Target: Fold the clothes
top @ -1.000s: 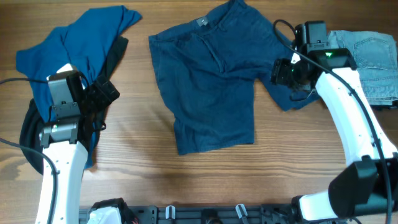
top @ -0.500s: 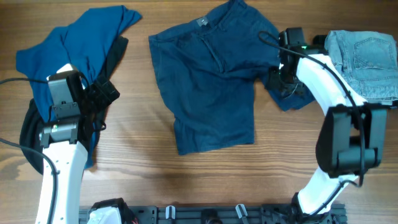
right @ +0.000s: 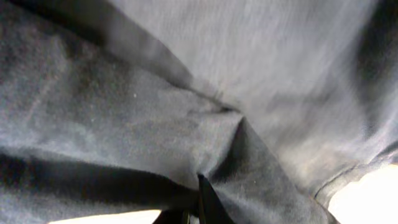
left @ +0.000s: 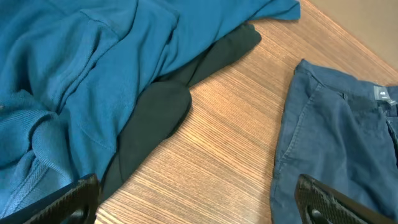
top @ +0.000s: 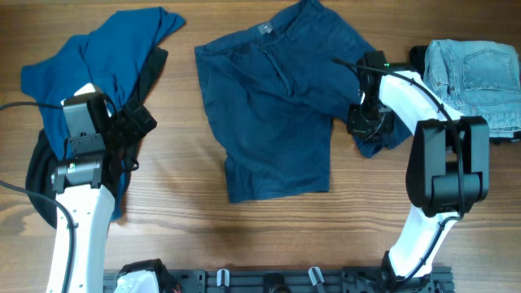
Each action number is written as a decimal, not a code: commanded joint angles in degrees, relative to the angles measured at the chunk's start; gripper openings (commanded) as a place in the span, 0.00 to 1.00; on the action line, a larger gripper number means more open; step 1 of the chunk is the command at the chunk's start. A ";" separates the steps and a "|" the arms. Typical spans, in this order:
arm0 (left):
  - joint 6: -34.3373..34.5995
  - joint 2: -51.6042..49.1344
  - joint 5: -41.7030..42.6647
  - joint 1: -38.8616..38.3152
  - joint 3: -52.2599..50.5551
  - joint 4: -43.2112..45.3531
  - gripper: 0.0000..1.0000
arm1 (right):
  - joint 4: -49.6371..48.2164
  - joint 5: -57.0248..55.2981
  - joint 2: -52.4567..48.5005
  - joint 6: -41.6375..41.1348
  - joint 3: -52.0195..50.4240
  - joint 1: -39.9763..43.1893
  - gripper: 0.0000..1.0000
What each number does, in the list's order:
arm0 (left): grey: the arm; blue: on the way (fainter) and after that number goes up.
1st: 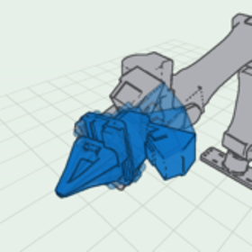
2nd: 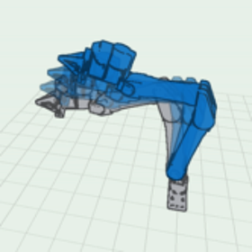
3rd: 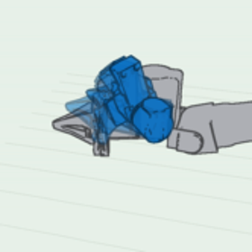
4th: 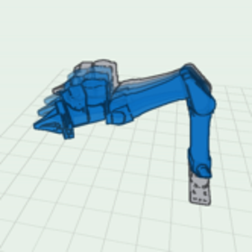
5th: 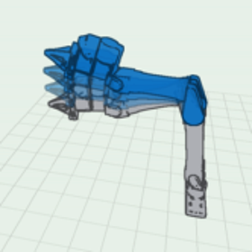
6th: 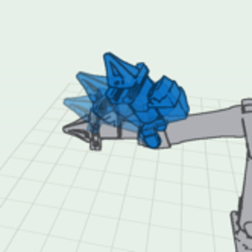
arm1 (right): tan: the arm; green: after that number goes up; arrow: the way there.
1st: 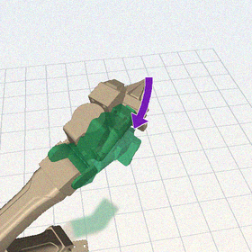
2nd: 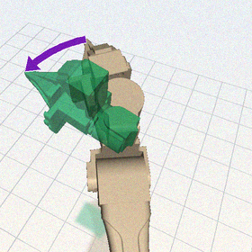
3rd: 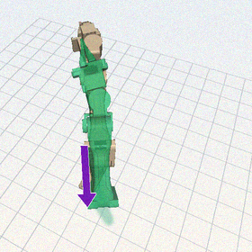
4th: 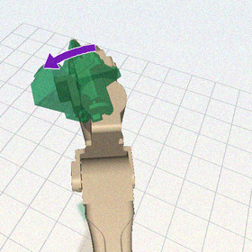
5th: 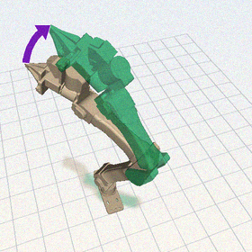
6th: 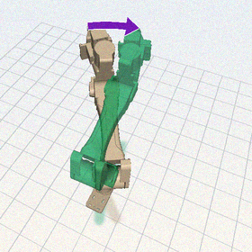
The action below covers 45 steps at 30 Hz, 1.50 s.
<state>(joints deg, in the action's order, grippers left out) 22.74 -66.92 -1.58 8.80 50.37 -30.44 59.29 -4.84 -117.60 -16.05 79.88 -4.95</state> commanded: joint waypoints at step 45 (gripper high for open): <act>-16.33 -73.85 9.20 -15.52 61.11 -2.78 0.94 | -0.94 13.90 26.67 4.11 -0.02 -1.05 1.00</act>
<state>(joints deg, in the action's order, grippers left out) 7.77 -136.90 7.97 -6.39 110.63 -33.01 58.24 7.94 -91.59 -13.08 79.22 -5.76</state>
